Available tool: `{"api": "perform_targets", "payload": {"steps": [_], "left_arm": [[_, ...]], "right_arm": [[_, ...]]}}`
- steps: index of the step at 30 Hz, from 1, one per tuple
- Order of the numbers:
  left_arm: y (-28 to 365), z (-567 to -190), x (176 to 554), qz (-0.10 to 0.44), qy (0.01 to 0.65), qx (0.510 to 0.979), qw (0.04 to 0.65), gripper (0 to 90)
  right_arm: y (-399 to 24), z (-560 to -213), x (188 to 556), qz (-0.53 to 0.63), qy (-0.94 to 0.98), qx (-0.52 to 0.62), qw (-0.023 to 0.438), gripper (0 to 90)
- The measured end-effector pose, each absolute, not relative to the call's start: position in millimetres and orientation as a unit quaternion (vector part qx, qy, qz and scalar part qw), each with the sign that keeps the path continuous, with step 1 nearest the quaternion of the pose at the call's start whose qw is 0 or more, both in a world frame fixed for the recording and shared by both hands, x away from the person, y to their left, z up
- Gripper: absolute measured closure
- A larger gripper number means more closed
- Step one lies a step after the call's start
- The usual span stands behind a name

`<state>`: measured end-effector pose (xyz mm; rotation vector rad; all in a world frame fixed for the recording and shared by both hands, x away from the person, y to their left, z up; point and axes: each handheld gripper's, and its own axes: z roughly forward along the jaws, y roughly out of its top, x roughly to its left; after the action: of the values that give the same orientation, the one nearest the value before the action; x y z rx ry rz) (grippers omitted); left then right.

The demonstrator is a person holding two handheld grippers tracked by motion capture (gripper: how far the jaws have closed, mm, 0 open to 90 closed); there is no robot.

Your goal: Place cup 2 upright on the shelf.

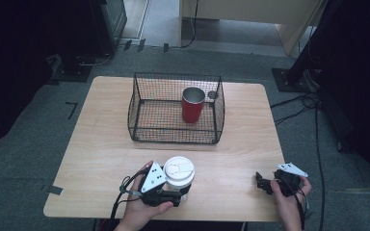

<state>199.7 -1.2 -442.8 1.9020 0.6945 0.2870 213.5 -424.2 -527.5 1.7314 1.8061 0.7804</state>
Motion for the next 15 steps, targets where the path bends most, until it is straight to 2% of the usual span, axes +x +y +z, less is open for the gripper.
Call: {"api": "perform_targets", "payload": {"steps": [15], "left_arm": [[17.6, -424.7, 217.2, 0.149, 0.319, 0.775, 0.525, 16.6]], "right_arm": [[-424.2, -527.5, 213.5, 0.288, 0.666, 0.638, 0.257, 0.0]]}}
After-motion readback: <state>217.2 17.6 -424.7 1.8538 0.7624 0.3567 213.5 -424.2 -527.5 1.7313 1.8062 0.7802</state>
